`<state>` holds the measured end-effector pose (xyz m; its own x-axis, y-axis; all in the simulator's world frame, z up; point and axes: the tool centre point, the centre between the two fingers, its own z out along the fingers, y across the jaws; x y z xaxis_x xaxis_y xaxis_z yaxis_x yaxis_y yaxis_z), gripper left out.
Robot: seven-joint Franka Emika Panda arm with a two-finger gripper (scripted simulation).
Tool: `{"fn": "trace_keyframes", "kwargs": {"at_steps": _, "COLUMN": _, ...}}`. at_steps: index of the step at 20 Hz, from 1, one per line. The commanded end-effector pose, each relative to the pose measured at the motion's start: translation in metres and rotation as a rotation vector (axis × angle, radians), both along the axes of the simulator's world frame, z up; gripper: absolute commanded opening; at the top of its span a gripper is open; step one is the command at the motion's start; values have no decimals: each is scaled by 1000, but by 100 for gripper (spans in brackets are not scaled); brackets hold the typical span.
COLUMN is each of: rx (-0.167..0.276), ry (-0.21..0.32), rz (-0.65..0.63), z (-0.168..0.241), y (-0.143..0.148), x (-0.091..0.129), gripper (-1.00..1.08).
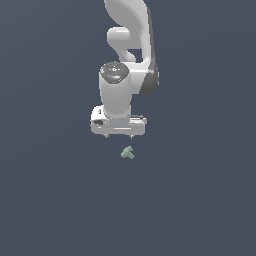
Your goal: Pick up the object and move it to a goal position.
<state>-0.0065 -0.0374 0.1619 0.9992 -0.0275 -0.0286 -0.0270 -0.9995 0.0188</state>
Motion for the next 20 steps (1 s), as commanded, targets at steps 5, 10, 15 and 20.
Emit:
{"fn": "trace_keyframes", "kwargs": {"at_steps": 5, "rx": -9, "ry": -6, "rz": -1, "z": 2, "y": -3, "x": 1, "gripper": 100}}
{"fn": "trace_keyframes", "kwargs": {"at_steps": 10, "rx": -33, "ry": -23, "rz": 1, "z": 9, "y": -11, "x": 3, "gripper": 100}}
{"fn": "trace_keyframes", "kwargs": {"at_steps": 15, "rx": -34, "ry": -24, "rz": 1, "z": 9, "y": -12, "x": 3, "gripper": 100}}
{"fn": "trace_keyframes", "kwargs": {"at_steps": 20, "rx": -31, "ry": -25, "rz": -27, "z": 4, "y": -9, "x": 4, "gripper": 100}}
